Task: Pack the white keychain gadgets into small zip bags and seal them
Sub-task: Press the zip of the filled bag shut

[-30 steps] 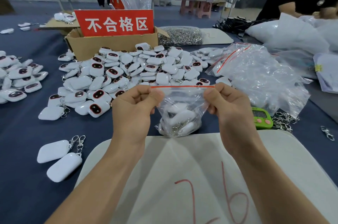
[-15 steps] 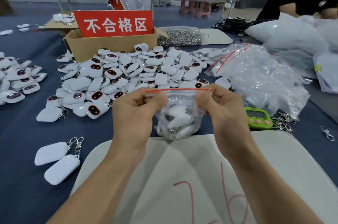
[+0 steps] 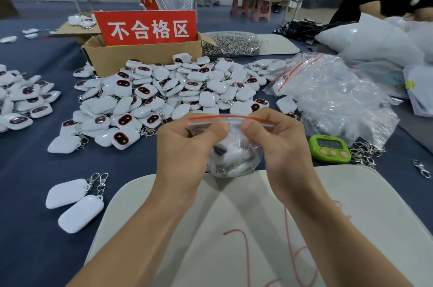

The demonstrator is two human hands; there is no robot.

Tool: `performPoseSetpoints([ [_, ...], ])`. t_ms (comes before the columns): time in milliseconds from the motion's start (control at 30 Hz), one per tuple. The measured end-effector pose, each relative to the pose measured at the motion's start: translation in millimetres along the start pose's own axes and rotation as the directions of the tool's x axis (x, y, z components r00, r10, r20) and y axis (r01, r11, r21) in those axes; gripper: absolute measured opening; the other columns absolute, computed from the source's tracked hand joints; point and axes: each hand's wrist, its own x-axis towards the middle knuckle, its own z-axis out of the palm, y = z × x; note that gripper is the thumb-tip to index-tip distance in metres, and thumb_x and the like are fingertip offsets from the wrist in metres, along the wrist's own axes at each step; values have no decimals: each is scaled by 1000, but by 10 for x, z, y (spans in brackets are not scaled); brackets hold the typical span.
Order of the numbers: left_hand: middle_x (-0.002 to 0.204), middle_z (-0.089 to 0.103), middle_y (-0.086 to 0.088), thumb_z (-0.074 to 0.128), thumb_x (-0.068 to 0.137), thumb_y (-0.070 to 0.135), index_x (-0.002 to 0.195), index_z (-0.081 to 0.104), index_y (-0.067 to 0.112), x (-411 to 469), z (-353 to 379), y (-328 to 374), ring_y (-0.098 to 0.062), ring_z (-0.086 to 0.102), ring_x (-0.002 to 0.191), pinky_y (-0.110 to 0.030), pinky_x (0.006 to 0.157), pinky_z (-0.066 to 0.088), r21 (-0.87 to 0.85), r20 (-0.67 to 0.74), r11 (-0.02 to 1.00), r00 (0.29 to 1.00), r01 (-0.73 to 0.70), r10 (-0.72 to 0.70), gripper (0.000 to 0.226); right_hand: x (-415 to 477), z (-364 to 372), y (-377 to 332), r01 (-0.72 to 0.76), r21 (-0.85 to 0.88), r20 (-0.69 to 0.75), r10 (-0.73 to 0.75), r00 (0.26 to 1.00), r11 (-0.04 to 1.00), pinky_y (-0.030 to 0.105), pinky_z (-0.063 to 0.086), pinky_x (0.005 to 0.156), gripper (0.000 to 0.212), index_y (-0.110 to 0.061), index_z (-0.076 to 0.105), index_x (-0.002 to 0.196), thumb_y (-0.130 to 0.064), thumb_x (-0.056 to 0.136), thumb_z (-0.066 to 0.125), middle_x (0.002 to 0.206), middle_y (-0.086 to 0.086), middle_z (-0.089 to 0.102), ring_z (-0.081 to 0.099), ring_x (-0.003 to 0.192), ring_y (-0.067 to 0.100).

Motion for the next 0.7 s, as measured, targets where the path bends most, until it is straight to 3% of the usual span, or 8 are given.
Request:
performPoseSetpoints([
  [67,77,77,-9,79,74,11,77,80,12,-13,14,-4,-19,72,71,-29,68,58,38,21,999,1000,-2,2,3,-10,1,-16,-14,-7,5,14,1000,1000,31,52,59,11,-15,73,73,-14,83,70,67,11,69,63,61,20],
  [133,77,77,-9,80,71,15,77,80,13,-7,19,-7,-19,71,70,-31,67,58,58,15,998,1000,7,-8,6,-23,7,-21,-15,-44,29,16,999,999,37,52,64,9,-15,73,75,-18,83,73,71,14,70,64,65,23],
  [233,74,76,-7,81,64,19,73,81,17,13,25,-15,-18,70,68,-29,63,57,79,-16,997,1000,21,-20,9,-30,31,-8,27,-92,46,-23,999,995,30,50,64,9,-17,73,73,-17,82,75,69,8,69,63,66,18],
  [467,74,76,-9,83,79,5,73,81,14,7,25,-27,-22,69,68,-42,69,58,69,-19,995,997,75,-74,11,-22,16,-9,22,-68,4,-21,1000,997,30,51,62,8,-12,72,73,-16,79,75,69,11,70,63,64,19],
  [600,86,78,-17,81,74,7,80,81,7,8,13,-2,-29,72,78,-53,80,60,-31,-23,990,990,140,-141,6,-43,-1,-26,-61,-45,-10,60,998,997,38,55,61,9,-11,74,75,-19,78,77,69,10,72,66,61,21],
  [700,88,77,-21,79,71,8,80,80,5,-8,19,11,-34,72,79,-57,77,60,-83,-7,977,980,199,-200,10,-38,-56,-27,-106,-44,-22,105,994,993,37,53,58,23,1,73,77,-21,77,77,68,15,71,65,59,23],
])
